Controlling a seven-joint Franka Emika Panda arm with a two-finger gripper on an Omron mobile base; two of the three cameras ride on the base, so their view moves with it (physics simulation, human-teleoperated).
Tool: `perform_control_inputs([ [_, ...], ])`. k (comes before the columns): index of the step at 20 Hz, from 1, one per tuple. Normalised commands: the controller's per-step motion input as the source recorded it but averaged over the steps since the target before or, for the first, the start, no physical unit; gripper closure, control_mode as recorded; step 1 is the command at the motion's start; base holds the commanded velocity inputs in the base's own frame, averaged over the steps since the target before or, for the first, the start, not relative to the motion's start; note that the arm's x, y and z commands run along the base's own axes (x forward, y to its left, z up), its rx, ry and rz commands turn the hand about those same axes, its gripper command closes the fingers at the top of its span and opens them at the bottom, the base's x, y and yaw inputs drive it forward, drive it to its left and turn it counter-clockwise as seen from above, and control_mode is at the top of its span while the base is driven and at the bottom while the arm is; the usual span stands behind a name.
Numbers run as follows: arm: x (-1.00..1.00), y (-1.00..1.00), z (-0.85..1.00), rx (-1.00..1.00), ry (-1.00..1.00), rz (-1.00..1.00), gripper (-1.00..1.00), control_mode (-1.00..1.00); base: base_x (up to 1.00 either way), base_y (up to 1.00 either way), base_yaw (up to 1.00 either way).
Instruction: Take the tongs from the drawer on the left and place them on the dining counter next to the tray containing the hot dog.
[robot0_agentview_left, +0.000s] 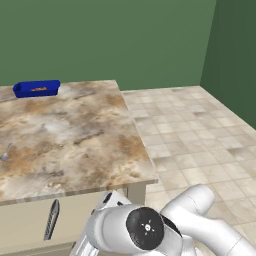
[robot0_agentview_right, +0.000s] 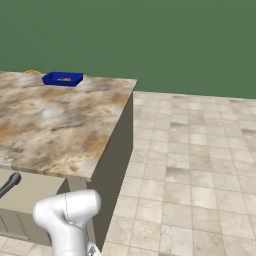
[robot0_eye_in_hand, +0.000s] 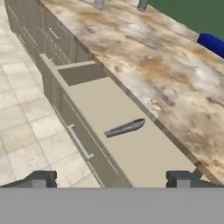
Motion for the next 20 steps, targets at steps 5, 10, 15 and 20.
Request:
perform_control_inputs([
  [5, 0.49, 0.05, 0.0, -0.01, 0.41, 0.0, -1.0, -1.0, 0.0, 0.0, 0.0],
  [10, 0.34, 0.23, -0.13, -0.11, 0.29, 0.0, -1.0, -1.0, 0.0, 0.0, 0.0],
  [15, 0.18, 0.3, -0.38, -0.19, 0.14, 0.0, -1.0, -1.0, 0.0, 0.0, 0.0],
  [20, 0.05, 0.09, -0.32, -0.17, 0.09, 0.01, -1.0, -1.0, 0.0, 0.0, 0.0],
])
